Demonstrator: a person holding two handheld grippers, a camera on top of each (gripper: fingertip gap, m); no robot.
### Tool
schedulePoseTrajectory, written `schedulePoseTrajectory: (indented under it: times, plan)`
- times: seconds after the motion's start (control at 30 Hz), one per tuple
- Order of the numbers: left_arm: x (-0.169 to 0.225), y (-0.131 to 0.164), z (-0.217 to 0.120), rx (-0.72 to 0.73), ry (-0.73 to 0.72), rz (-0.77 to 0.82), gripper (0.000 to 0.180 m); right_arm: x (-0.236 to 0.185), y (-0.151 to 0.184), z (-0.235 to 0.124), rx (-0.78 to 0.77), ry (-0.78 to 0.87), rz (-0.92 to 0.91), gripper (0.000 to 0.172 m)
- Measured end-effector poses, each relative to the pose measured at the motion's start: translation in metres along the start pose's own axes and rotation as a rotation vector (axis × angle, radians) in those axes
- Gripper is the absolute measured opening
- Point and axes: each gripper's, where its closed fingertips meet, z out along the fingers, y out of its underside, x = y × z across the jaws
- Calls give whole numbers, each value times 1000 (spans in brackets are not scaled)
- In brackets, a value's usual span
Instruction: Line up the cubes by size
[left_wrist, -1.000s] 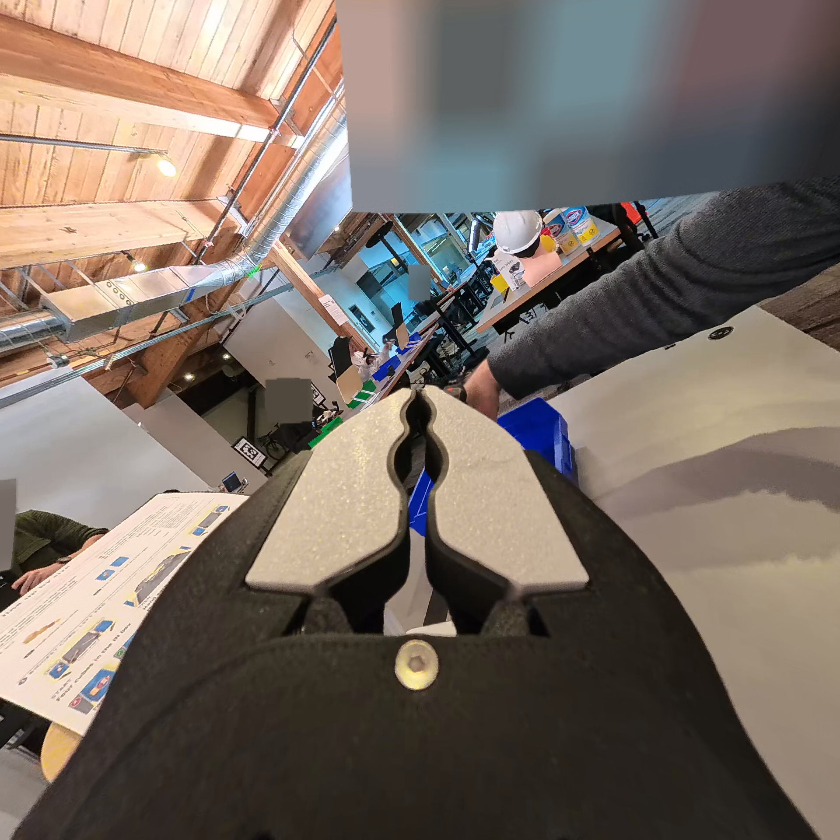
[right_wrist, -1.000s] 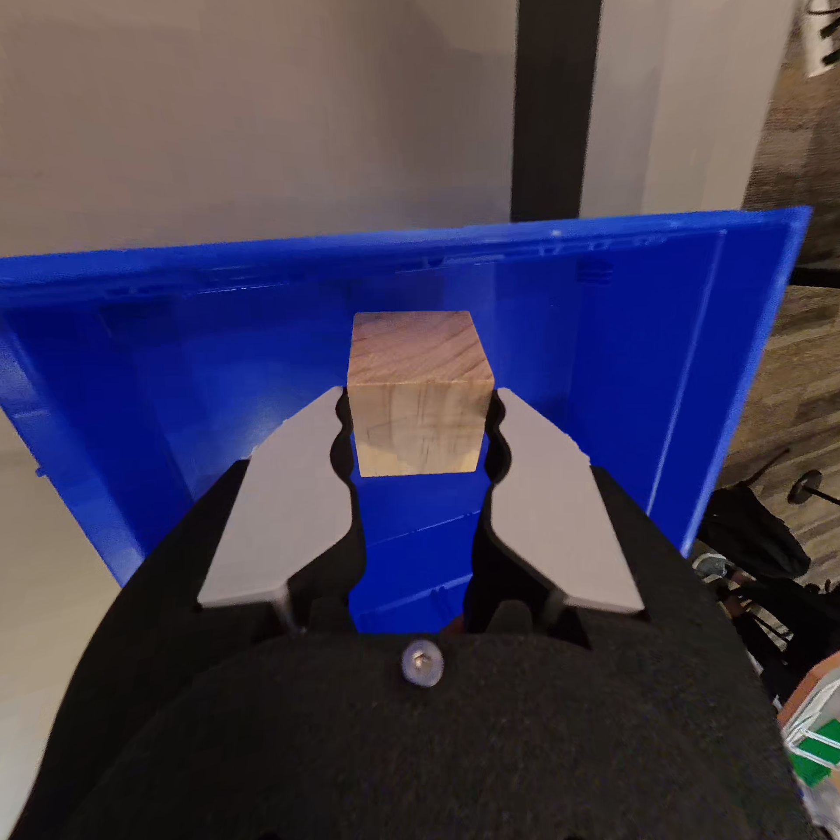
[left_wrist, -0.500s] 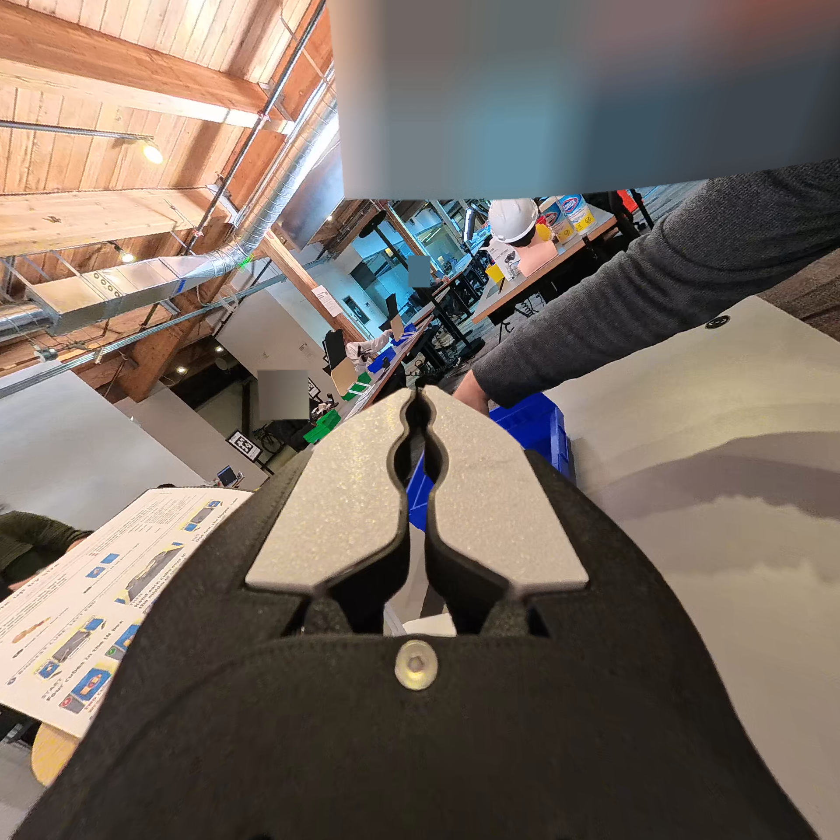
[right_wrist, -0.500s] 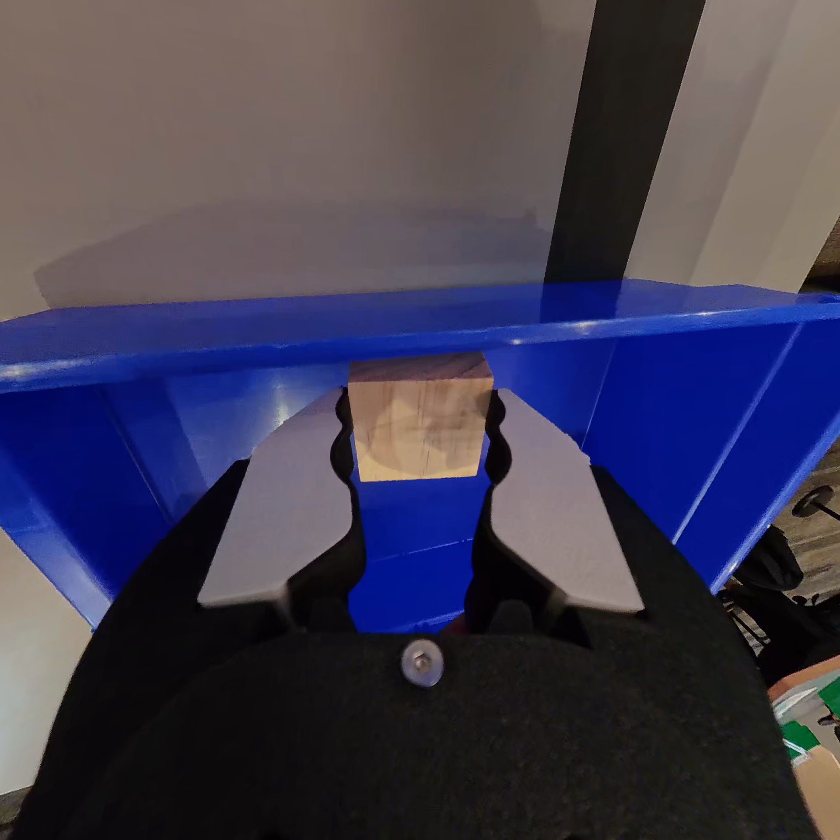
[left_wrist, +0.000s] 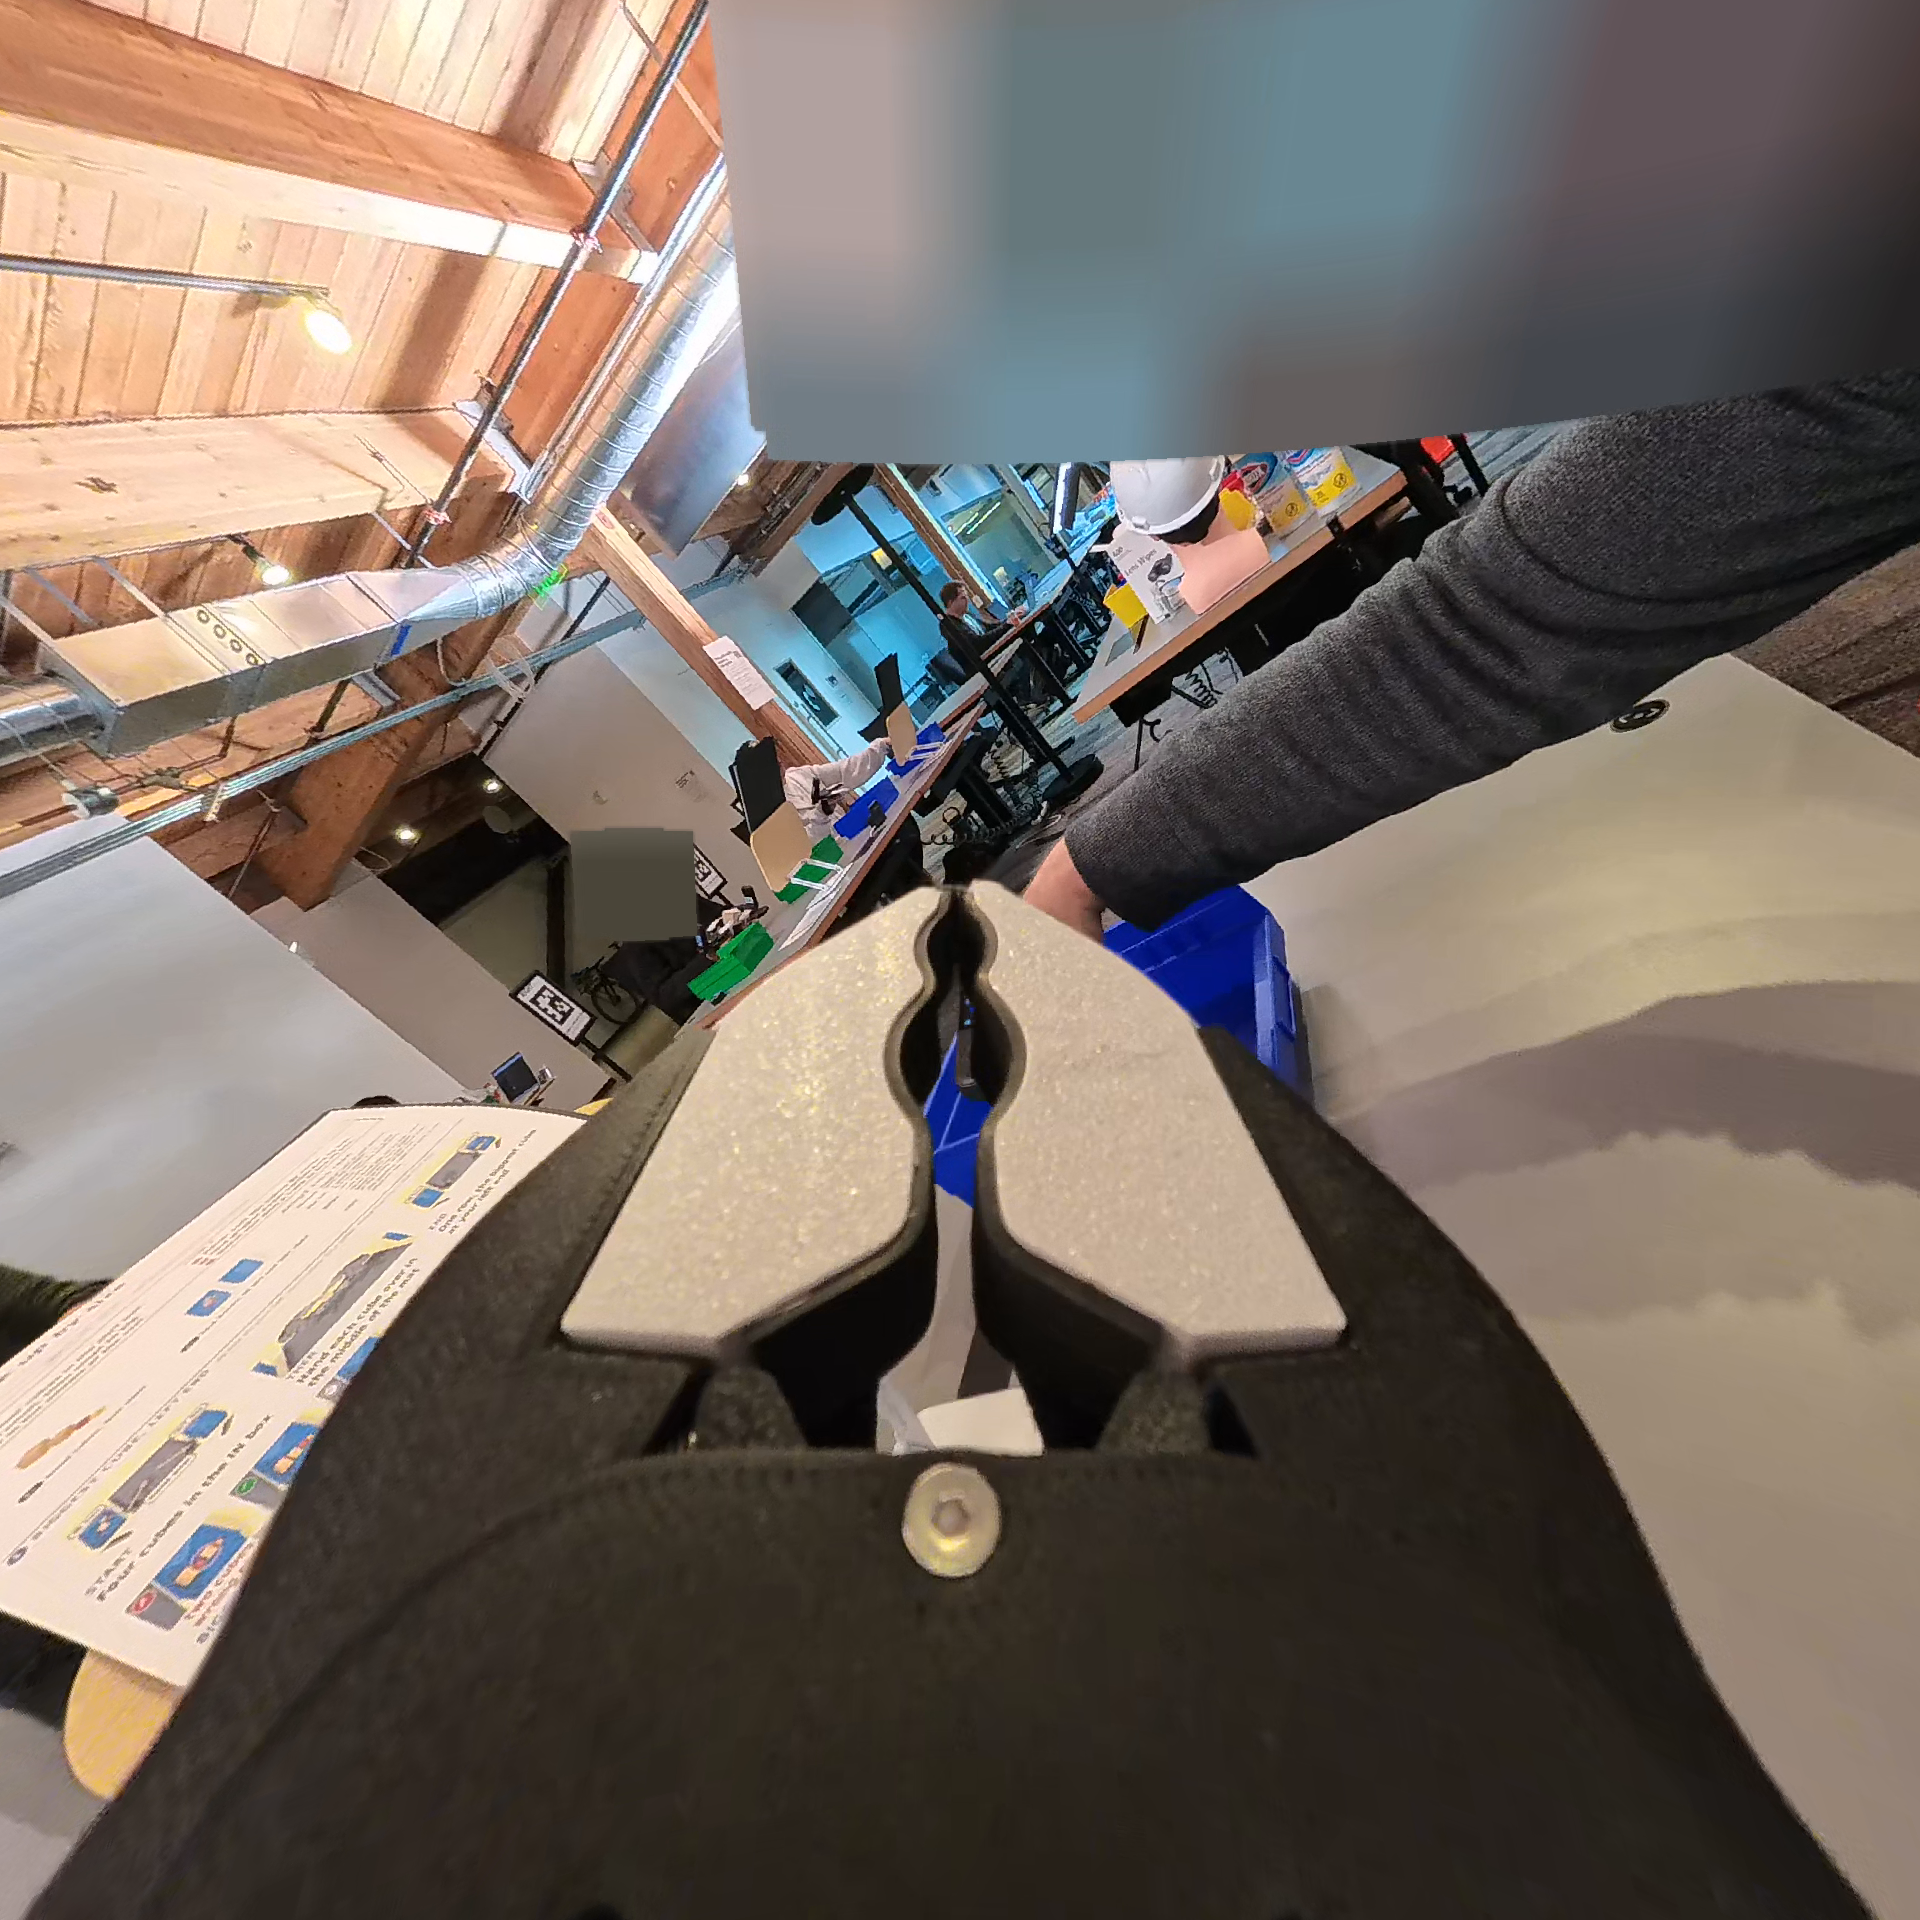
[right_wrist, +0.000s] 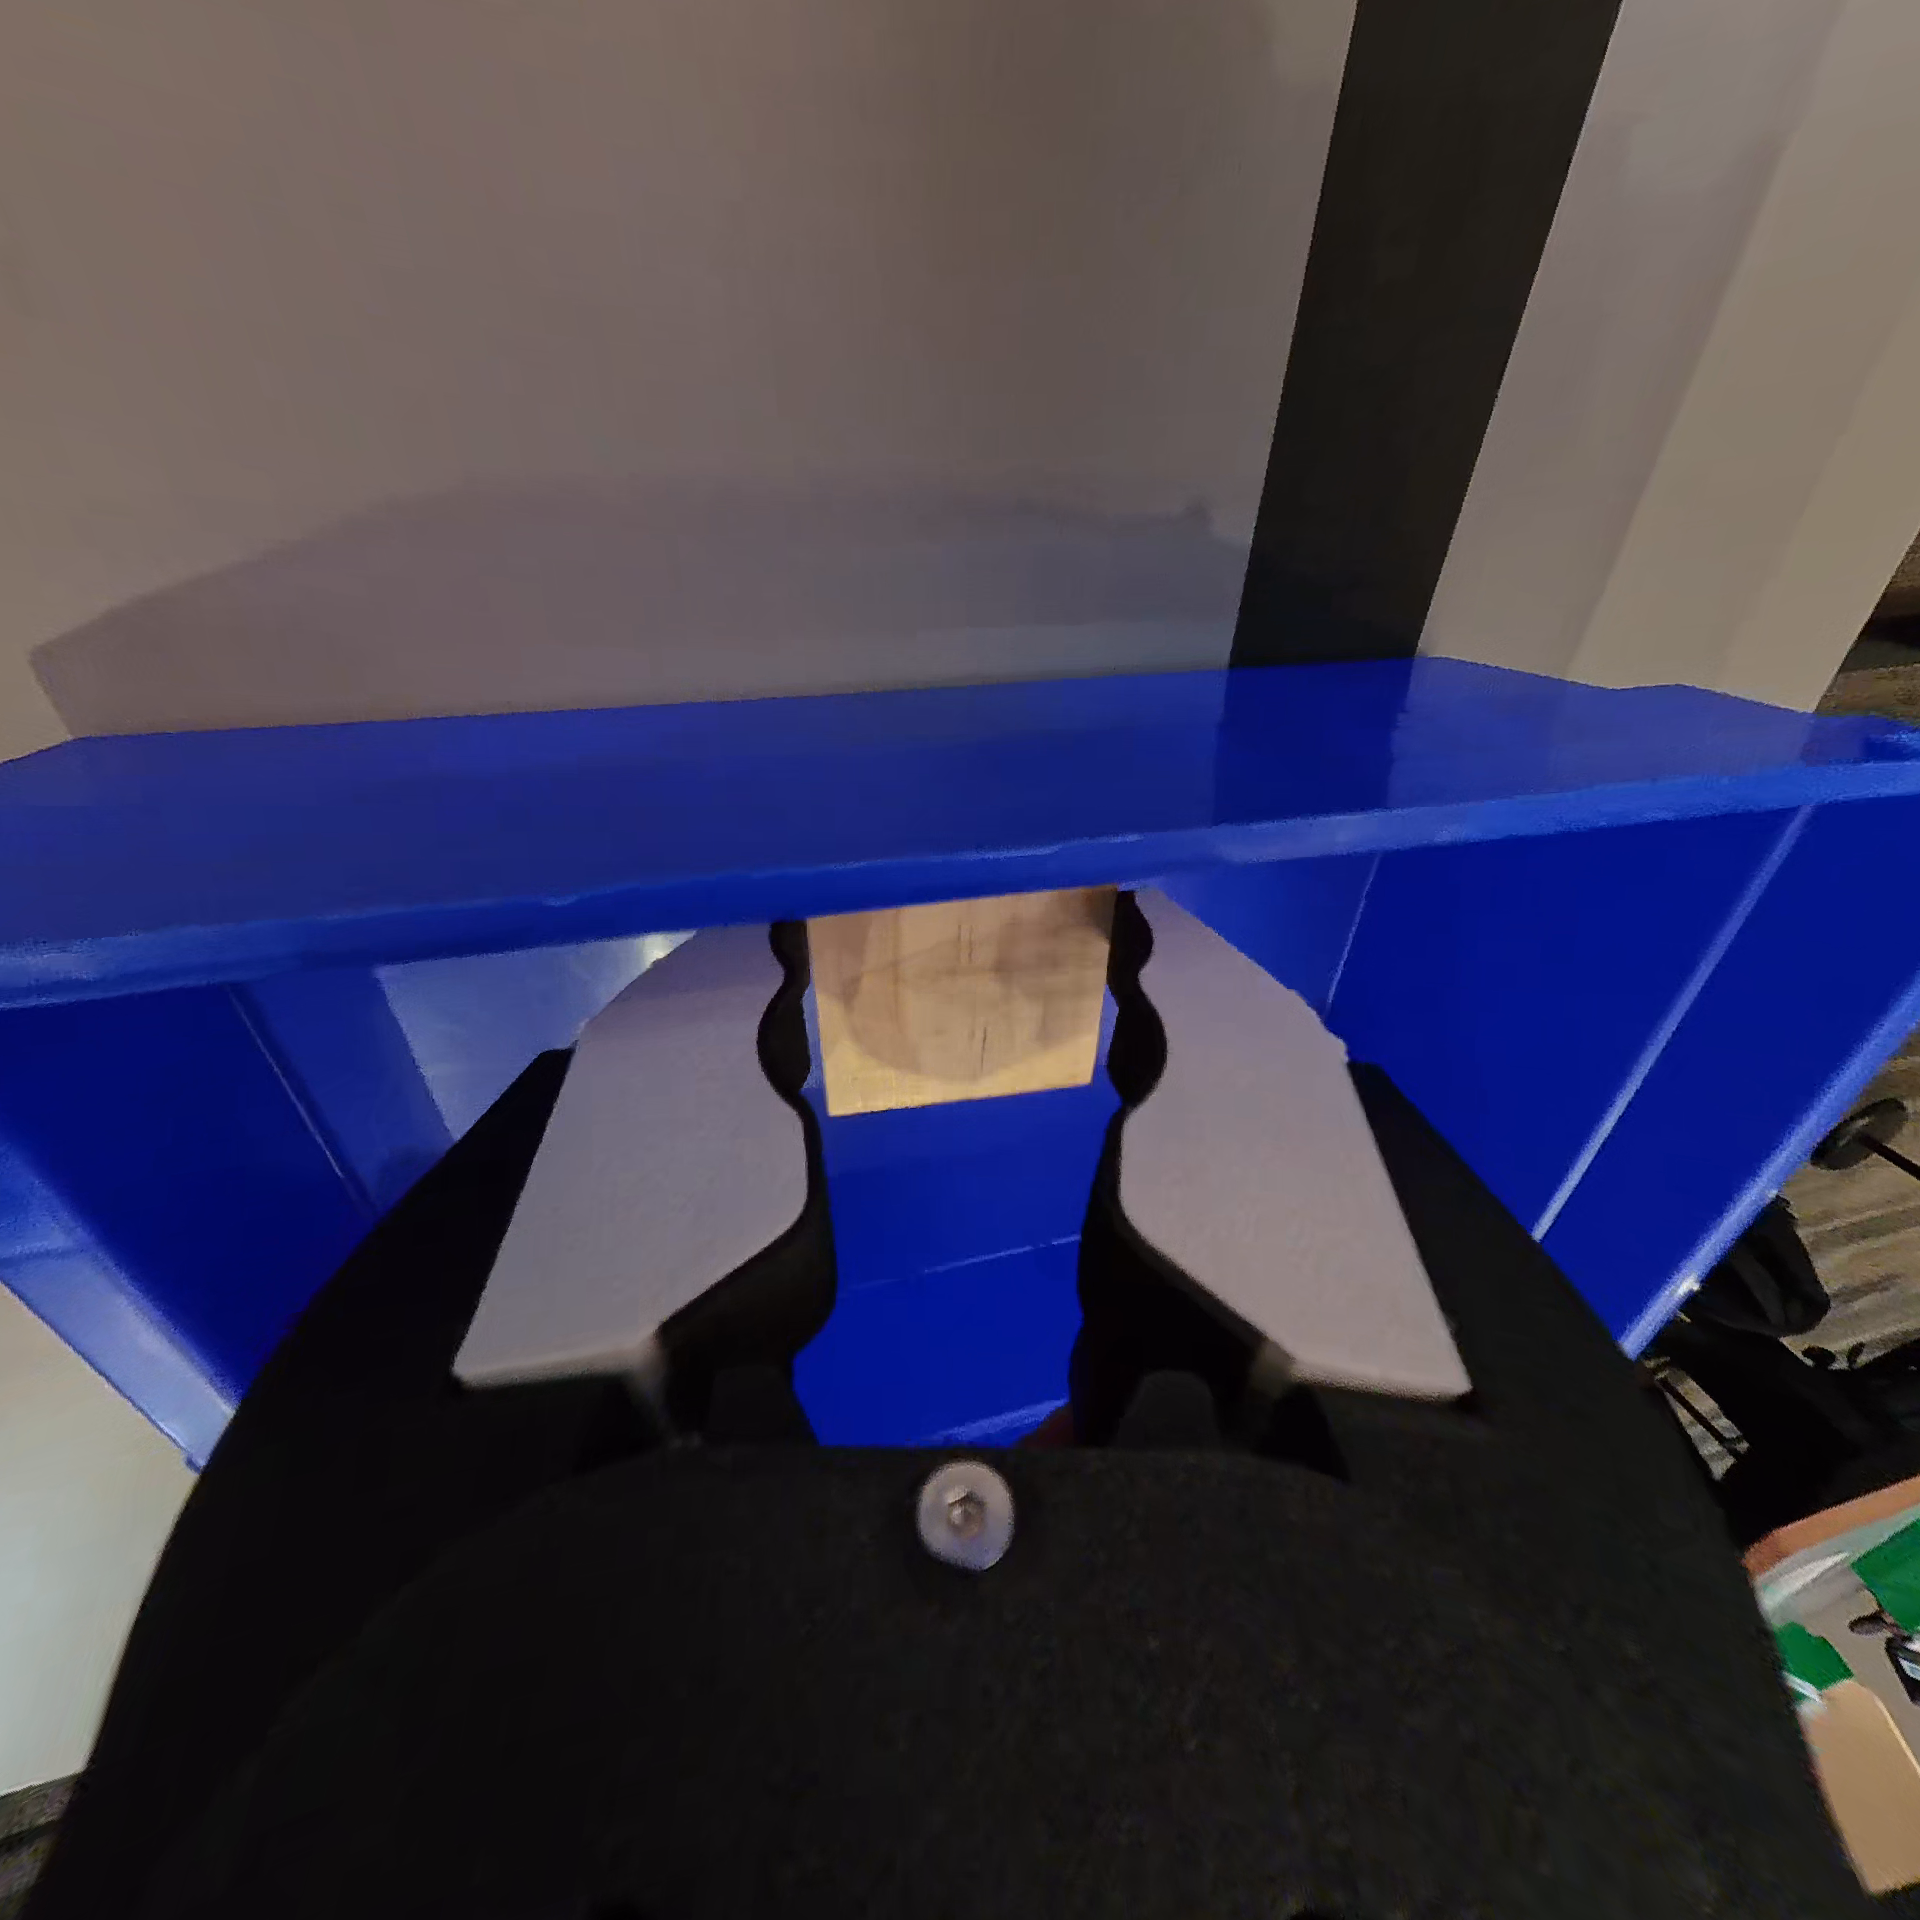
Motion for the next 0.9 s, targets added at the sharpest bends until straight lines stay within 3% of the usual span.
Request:
schedulePoseTrajectory:
  times: [0.23, 0.53, 0.73, 0.9]
  plan:
    - [-2, -1, -2, -4, -8, 10, 0, 11, 1, -21, 33, 83, 39, 68]
    - [-11, -4, -13, -46, -54, 43, 0, 10, -3, -125, 160, 403, 134, 61]
    - [-27, 4, -39, -174, -114, 74, 7, -36, -61, -210, 455, 609, 149, 50]
    - [-43, 27, -67, -352, -184, 88, 17, -90, -148, -233, 727, 590, 60, 47]
